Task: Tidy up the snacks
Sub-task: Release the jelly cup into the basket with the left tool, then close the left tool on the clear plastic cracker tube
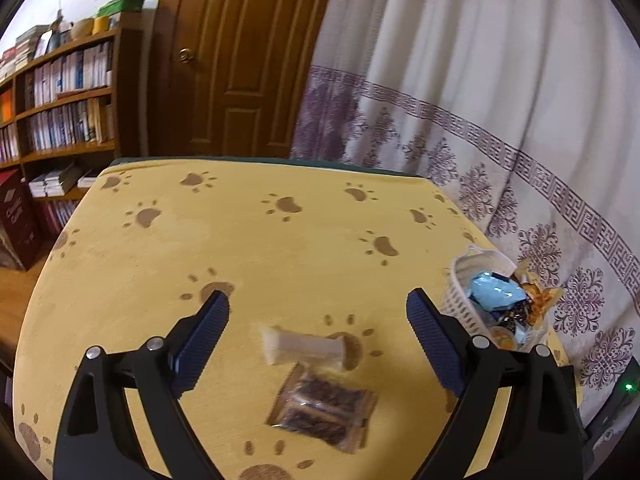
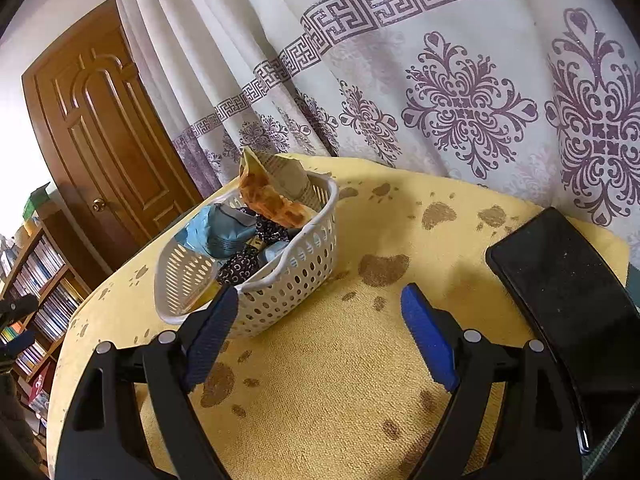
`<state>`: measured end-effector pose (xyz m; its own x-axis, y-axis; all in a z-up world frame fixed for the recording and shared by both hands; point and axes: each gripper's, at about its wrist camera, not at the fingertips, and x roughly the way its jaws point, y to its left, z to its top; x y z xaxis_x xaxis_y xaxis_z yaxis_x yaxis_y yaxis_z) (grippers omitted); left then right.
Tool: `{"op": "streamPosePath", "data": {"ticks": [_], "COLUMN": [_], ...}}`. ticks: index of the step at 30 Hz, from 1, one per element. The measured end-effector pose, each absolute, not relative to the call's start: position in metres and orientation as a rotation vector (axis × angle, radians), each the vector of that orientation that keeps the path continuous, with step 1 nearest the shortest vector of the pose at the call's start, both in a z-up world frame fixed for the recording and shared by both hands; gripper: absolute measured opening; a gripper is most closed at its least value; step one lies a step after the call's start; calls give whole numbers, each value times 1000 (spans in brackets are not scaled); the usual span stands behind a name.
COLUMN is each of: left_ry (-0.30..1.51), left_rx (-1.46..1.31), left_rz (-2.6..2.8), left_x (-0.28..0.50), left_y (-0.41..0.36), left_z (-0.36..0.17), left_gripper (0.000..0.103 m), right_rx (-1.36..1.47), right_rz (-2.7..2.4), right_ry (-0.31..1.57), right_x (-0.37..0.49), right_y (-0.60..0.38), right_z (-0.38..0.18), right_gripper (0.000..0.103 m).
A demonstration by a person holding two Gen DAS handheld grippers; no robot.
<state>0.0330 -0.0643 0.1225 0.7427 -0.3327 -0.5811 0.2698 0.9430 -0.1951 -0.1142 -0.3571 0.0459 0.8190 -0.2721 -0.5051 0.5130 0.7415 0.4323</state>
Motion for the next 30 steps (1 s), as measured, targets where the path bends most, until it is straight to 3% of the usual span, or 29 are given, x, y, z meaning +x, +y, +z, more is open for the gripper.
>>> {"op": "streamPosePath", "data": {"ticks": [30], "left_ry": [895], "left_rx": [91], "left_rz": [-377], "left_x": [77], "left_y": [-107], "left_z": [27], "left_gripper": [90], "right_rx": [581], "right_rz": [-455], "right_ry": [449], "right_x": [-111], "right_y": [-357], "right_z": [45], "right_gripper": [85]}}
